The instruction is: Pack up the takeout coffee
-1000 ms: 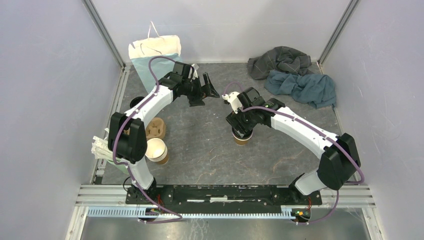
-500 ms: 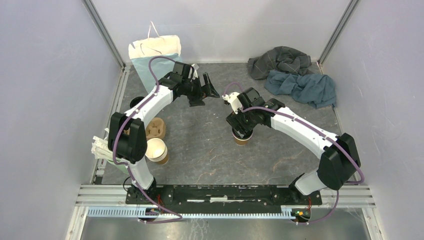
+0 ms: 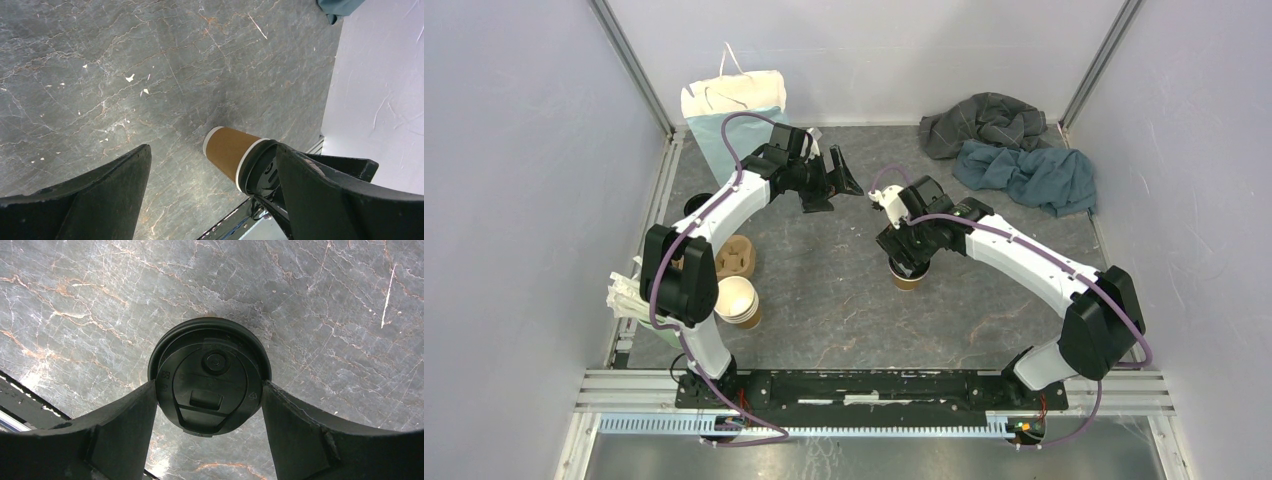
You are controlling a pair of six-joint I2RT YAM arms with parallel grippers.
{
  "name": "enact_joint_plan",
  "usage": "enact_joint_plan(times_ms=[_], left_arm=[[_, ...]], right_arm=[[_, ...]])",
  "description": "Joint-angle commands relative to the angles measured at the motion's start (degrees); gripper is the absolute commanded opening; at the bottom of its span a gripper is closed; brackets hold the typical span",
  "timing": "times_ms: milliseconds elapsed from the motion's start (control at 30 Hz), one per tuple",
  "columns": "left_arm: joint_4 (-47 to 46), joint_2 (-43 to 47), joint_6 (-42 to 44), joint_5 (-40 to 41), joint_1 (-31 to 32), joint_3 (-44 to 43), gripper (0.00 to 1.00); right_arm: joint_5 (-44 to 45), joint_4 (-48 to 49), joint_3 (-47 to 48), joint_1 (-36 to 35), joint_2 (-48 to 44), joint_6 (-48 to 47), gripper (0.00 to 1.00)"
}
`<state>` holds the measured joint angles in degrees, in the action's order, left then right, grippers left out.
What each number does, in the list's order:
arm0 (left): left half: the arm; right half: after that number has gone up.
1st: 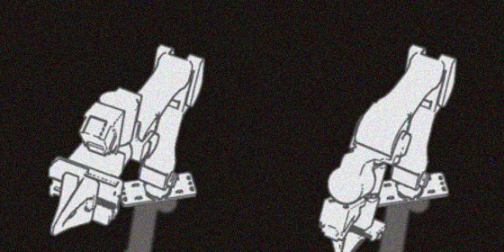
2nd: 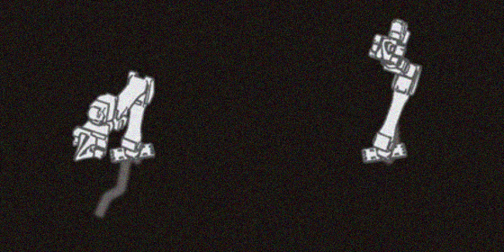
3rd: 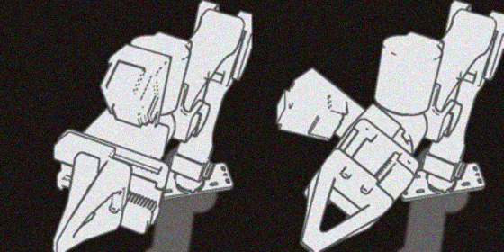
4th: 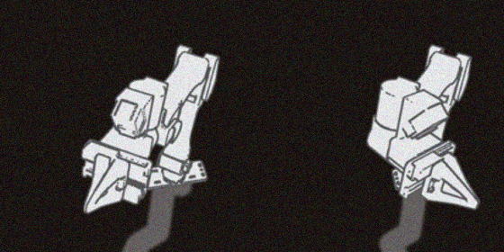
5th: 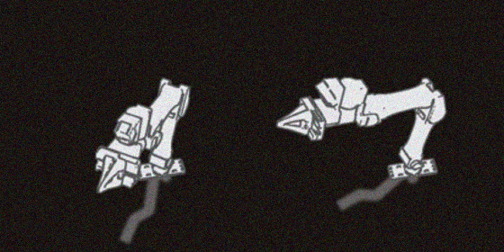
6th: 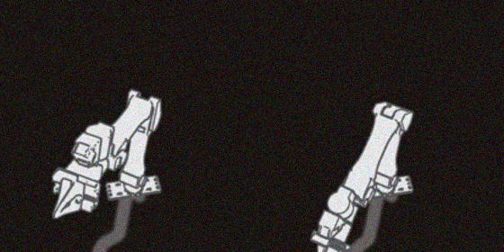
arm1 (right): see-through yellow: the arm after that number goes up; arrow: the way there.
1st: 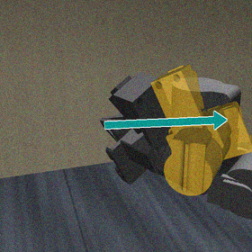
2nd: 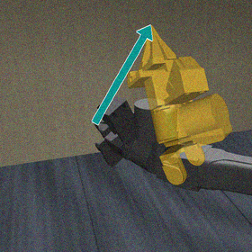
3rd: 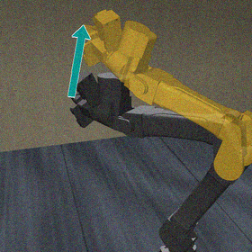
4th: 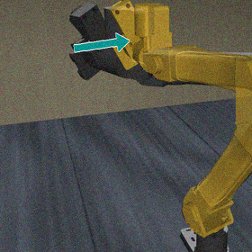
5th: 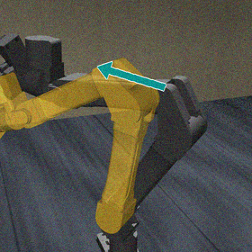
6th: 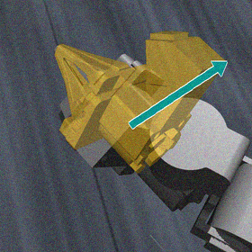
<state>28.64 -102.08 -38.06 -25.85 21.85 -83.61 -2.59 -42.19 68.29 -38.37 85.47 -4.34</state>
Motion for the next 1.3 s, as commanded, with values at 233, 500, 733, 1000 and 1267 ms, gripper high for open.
enact_joint_plan(times_ms=[233,500,733,1000,1267], left_arm=[[-0.3,0.3,1.9,-0.9,-0.1,-0.7,1.00],[-0.3,0.2,2.0,-0.9,-0.1,-0.7,1.00],[-0.3,0.4,2.1,-0.9,-0.1,-0.4,1.00],[-0.3,0.8,2.1,-1.7,-0.1,-0.2,1.00],[-0.1,2.2,-0.5,-3.6,2.6,1.7,1.00]], right_arm=[[-0.2,0.5,-0.6,0.0,0.0,0.4,0.81],[-0.8,0.8,-0.4,-0.1,0.7,0.3,0.82],[-1.0,0.8,-0.4,-0.1,0.9,0.4,0.83],[1.7,-0.3,2.7,-0.1,-0.6,0.8,0.93],[4.1,-1.2,3.0,0.0,-7.5,1.8,0.98]])
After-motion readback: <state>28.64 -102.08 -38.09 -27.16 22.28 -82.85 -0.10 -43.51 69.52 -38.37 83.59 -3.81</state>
